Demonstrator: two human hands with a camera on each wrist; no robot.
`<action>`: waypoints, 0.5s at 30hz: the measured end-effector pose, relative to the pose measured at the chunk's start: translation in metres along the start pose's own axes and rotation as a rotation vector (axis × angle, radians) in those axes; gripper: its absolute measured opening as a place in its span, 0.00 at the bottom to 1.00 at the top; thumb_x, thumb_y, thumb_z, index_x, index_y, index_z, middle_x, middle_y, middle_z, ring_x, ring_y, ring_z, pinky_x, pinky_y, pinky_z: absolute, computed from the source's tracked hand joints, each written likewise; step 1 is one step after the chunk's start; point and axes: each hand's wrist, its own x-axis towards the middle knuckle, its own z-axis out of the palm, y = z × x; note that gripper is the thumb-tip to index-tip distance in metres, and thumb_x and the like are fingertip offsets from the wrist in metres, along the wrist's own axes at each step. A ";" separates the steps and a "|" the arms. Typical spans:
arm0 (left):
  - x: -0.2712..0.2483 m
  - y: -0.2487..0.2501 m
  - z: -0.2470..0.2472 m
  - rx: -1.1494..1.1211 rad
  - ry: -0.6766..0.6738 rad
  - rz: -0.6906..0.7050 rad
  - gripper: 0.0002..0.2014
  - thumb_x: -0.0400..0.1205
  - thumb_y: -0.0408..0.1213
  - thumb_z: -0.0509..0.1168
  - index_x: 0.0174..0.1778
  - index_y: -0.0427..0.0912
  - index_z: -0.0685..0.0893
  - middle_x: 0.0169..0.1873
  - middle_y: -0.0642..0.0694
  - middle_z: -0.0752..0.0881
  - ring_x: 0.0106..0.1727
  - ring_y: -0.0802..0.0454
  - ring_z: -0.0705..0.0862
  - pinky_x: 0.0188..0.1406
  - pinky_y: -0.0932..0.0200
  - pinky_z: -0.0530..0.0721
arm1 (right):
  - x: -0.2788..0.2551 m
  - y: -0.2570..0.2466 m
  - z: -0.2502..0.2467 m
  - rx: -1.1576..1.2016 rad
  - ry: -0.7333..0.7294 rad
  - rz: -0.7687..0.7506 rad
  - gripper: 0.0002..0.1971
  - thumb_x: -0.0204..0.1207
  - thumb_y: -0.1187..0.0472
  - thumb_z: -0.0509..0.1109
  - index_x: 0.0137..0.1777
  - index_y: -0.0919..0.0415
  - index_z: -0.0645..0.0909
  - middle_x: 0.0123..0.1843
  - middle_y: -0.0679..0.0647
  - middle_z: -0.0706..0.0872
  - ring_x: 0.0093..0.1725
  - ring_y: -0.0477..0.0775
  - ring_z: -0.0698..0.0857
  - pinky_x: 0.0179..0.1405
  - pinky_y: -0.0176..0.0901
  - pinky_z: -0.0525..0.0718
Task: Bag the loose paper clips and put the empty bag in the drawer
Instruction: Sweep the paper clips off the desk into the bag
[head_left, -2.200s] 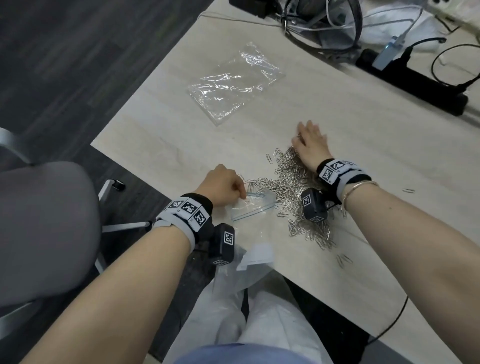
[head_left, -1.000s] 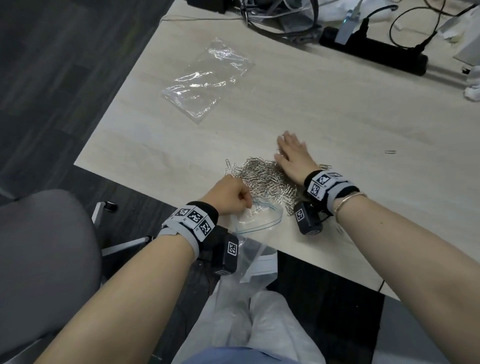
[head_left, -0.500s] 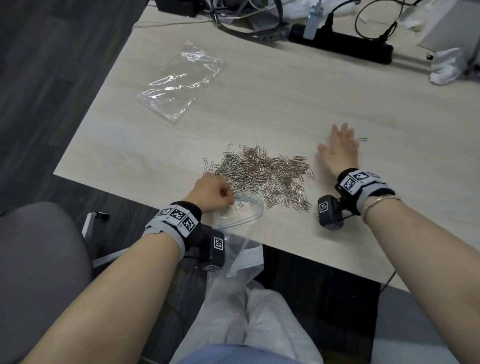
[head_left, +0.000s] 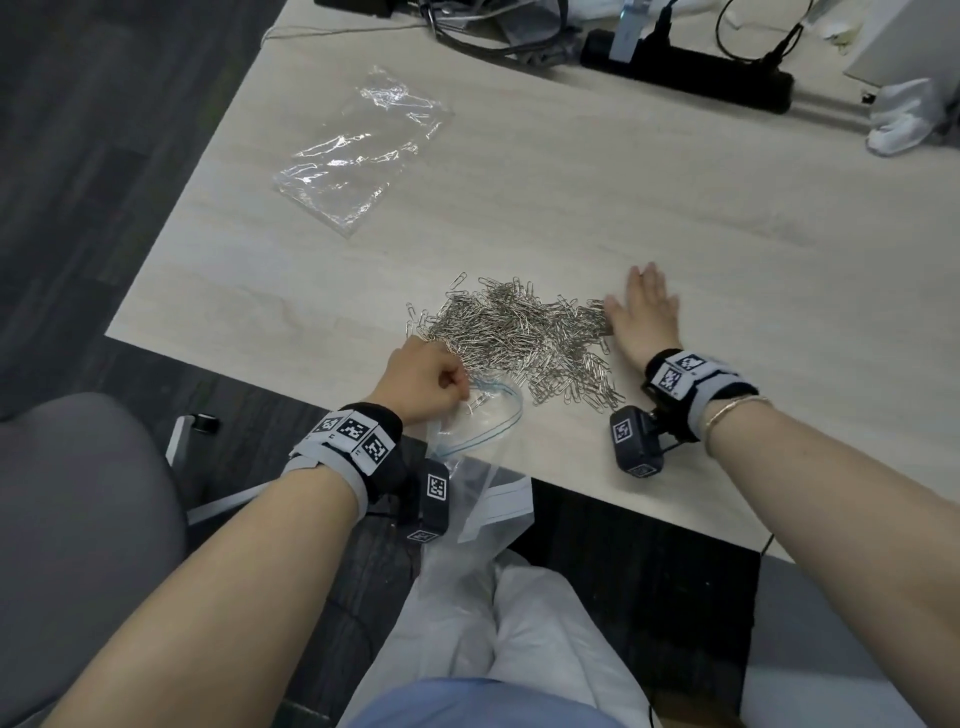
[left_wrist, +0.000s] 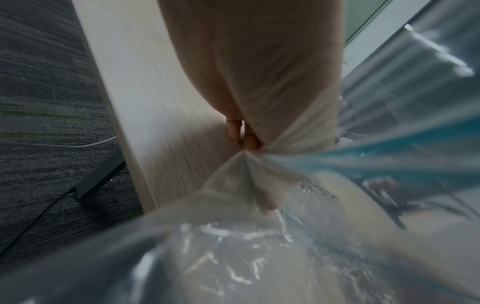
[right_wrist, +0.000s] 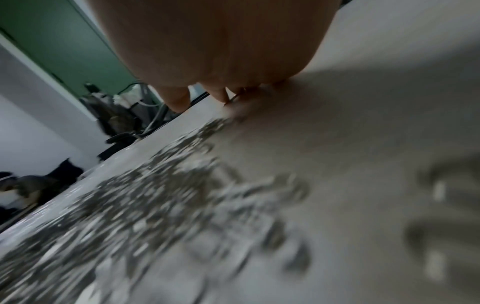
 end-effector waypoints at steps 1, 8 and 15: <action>-0.002 0.000 0.000 -0.004 0.001 0.006 0.12 0.70 0.30 0.65 0.30 0.51 0.89 0.27 0.61 0.75 0.43 0.53 0.75 0.44 0.57 0.75 | -0.006 -0.009 0.007 0.018 -0.015 -0.040 0.32 0.85 0.46 0.46 0.82 0.59 0.41 0.84 0.57 0.39 0.83 0.54 0.38 0.79 0.52 0.35; -0.012 0.000 0.006 -0.169 0.039 0.023 0.14 0.71 0.24 0.65 0.32 0.47 0.91 0.31 0.58 0.78 0.36 0.61 0.76 0.43 0.59 0.76 | -0.036 -0.055 0.039 0.041 -0.129 -0.288 0.32 0.84 0.45 0.48 0.83 0.59 0.43 0.85 0.57 0.41 0.83 0.53 0.40 0.79 0.48 0.34; -0.033 0.004 0.005 -0.245 -0.012 -0.061 0.15 0.72 0.19 0.60 0.38 0.37 0.91 0.35 0.49 0.83 0.38 0.57 0.80 0.41 0.70 0.76 | -0.068 -0.021 0.026 0.047 0.095 -0.160 0.31 0.85 0.49 0.50 0.83 0.59 0.45 0.85 0.57 0.43 0.84 0.54 0.41 0.79 0.50 0.33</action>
